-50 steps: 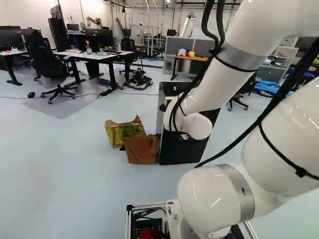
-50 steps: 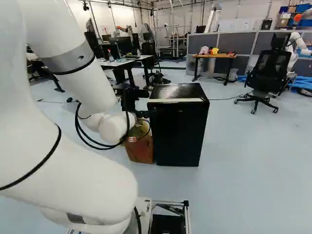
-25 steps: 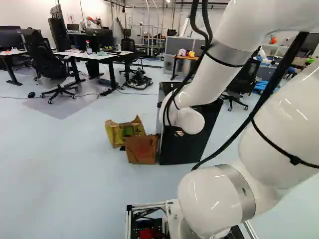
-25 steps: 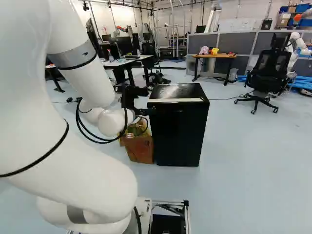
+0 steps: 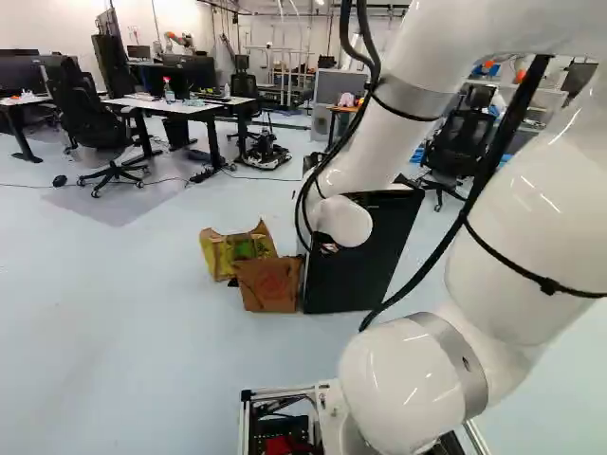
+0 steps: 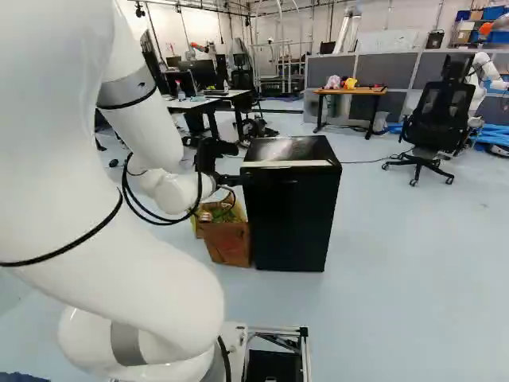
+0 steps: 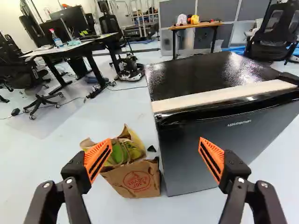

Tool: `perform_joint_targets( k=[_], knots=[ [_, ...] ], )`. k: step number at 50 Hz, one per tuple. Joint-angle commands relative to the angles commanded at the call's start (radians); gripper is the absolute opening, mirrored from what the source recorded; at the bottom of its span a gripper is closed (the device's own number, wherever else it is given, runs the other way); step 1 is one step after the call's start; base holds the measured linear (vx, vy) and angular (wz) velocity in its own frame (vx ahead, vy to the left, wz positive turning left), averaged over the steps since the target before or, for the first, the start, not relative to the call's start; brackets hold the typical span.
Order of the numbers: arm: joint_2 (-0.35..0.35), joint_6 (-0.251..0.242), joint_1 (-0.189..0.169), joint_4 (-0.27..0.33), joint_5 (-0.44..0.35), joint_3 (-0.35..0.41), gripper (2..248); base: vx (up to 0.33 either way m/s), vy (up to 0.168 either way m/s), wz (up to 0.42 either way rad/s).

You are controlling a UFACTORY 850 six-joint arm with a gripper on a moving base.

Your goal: Grab a drink from the fridge

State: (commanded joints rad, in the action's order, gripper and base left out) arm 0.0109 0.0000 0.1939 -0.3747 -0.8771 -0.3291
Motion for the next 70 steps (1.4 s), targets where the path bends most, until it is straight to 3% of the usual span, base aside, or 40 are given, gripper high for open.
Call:
perform_joint_targets(
  k=[31, 70],
  knots=[
    [-0.188, 0.000, 0.072, -0.149, -0.064, -0.117, 247, 0.000, 0.000, 0.000],
    [-0.326, 0.000, 0.118, -0.358, -0.228, -0.158, 247, 0.000, 0.000, 0.000]
  ],
)
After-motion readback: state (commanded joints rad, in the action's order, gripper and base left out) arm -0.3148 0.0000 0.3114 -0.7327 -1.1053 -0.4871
